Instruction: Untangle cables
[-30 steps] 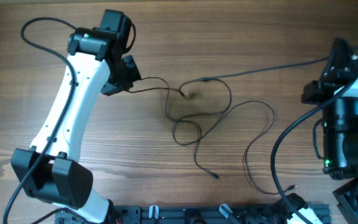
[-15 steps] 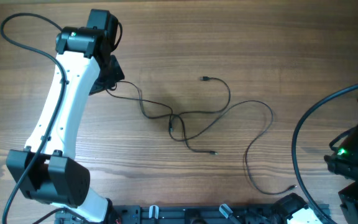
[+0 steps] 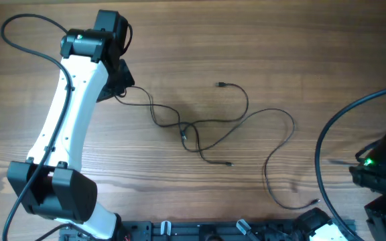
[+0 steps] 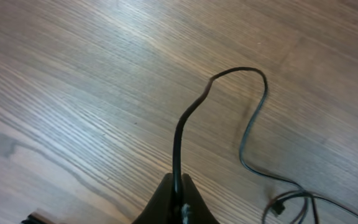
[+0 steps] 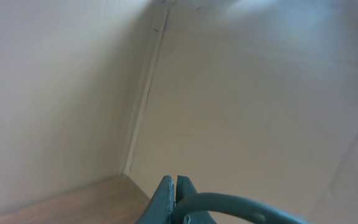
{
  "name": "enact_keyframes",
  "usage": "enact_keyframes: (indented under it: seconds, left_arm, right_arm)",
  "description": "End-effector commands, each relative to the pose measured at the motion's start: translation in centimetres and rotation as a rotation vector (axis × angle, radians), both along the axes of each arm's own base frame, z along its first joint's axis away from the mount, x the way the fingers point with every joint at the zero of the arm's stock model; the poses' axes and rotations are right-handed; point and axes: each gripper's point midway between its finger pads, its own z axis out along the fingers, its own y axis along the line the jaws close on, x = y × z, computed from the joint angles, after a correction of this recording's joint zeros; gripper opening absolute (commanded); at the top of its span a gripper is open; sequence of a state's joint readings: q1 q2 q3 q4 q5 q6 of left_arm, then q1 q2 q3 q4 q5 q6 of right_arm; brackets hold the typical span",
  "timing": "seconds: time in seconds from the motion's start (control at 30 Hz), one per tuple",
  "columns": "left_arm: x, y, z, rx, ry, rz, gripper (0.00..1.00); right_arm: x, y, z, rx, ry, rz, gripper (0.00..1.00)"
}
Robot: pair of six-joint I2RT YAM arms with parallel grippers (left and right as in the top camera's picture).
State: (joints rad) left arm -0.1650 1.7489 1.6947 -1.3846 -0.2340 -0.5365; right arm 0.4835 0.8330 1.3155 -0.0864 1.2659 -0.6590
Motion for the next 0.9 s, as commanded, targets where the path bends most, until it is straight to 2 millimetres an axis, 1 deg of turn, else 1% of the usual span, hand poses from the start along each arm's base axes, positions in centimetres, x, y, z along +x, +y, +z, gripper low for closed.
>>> enact_keyframes:
  seconds: [0.0,0.07,0.13,0.2,0.3,0.37,0.43,0.47,0.53,0.6,0.67,0.77,0.83,0.87]
  left_arm:
    - [0.5,-0.9,-0.2,-0.052,-0.008,-0.007,0.04]
    - [0.7,-1.5,-0.2,-0.084,-0.016,-0.012,0.04]
    - [0.9,-1.9,-0.3,-0.107,-0.022,-0.018,0.04]
    - [0.9,-2.0,-0.3,-0.107,-0.022,-0.018,0.04]
    - [0.9,-2.0,-0.3,-0.107,-0.022,-0.018,0.04]
    - [0.8,-2.0,-0.3,-0.107,-0.02,-0.018,0.04]
    - [0.8,-1.9,-0.3,-0.106,-0.018,-0.018,0.04]
    - [0.8,-1.9,-0.3,-0.106,-0.018,-0.018,0.04]
    - [0.8,-1.9,-0.3,-0.106,-0.018,-0.018,0.04]
    - [0.8,-1.9,-0.3,-0.106,-0.018,-0.018,0.04]
    - [0.8,-1.9,-0.3,-0.106,-0.018,-0.018,0.04]
    - [0.8,-1.9,-0.3,-0.106,-0.018,-0.018,0.04]
    - [0.8,-1.9,-0.3,-0.106,-0.018,-0.018,0.04]
    - [0.8,-1.9,-0.3,-0.106,-0.018,-0.018,0.04]
  right_arm:
    - [1.9,0.9,-1.0,-0.03,0.073,-0.016,0.04]
    - [3.9,2.0,-2.0,-0.059,0.126,-0.014,0.04]
    - [6.5,3.5,-3.1,-0.096,0.179,0.016,0.04]
    - [9.4,5.4,-4.4,-0.117,0.211,0.071,0.04]
    - [13.6,8.9,-6.9,-0.084,0.213,0.232,0.04]
    - [15.7,11.6,-8.9,-0.03,0.225,0.388,0.04]
    - [17.1,15.0,-11.0,0.06,0.245,0.58,0.04]
    - [17.3,16.0,-11.5,0.107,0.24,0.639,0.04]
    - [17.4,17.3,-11.7,0.183,0.216,0.712,0.04]
    - [17.4,18.0,-11.5,0.219,0.204,0.769,0.04]
    - [17.4,18.0,-11.5,0.246,0.203,0.799,0.04]
    - [17.8,16.3,-11.8,0.355,0.208,0.822,0.04]
    - [18.1,14.5,-12.1,0.431,0.214,0.826,0.04]
    - [18.2,13.2,-12.1,0.454,0.213,0.806,0.04]
